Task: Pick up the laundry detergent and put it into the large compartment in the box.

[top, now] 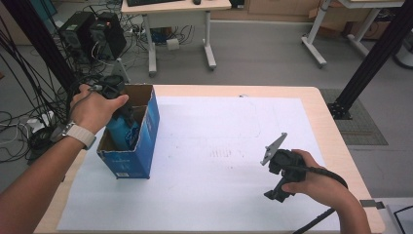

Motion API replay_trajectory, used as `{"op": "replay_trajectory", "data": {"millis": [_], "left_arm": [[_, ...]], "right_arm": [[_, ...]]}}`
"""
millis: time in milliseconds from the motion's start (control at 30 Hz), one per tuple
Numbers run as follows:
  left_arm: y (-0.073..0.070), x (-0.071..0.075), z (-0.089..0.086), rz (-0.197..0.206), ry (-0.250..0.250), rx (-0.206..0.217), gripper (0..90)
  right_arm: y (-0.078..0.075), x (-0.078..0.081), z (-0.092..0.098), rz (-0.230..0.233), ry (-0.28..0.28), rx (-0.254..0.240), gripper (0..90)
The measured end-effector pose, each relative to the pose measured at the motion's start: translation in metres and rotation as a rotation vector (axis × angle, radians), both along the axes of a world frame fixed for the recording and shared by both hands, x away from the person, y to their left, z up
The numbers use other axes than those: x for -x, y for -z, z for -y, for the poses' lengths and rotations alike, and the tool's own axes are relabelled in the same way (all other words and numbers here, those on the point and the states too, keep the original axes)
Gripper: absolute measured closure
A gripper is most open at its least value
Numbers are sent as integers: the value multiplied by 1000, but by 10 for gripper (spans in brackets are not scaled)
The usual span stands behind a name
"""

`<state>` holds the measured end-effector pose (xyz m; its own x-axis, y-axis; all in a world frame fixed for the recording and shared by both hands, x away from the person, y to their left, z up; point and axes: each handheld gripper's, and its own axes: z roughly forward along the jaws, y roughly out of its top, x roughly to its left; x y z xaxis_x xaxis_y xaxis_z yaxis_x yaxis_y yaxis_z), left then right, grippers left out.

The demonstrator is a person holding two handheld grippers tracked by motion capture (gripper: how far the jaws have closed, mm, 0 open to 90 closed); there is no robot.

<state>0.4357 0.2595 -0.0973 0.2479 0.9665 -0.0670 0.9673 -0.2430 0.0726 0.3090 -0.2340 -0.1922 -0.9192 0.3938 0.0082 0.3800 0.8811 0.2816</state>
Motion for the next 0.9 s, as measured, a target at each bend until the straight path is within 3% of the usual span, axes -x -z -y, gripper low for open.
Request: {"op": "replay_trajectory", "data": {"millis": [333, 667, 900], "left_arm": [[21, -7, -4, -22, -8, -6, 380], [25, -8, 1, -20, -1, -16, 380], [35, -13, 3, -44, 5, -14, 380]], "right_arm": [[-1, -2, -3, -7, -2, 11, 87], [-2, -4, -6, -10, -4, 17, 87], [-4, -2, -4, -5, 0, 14, 87]]}}
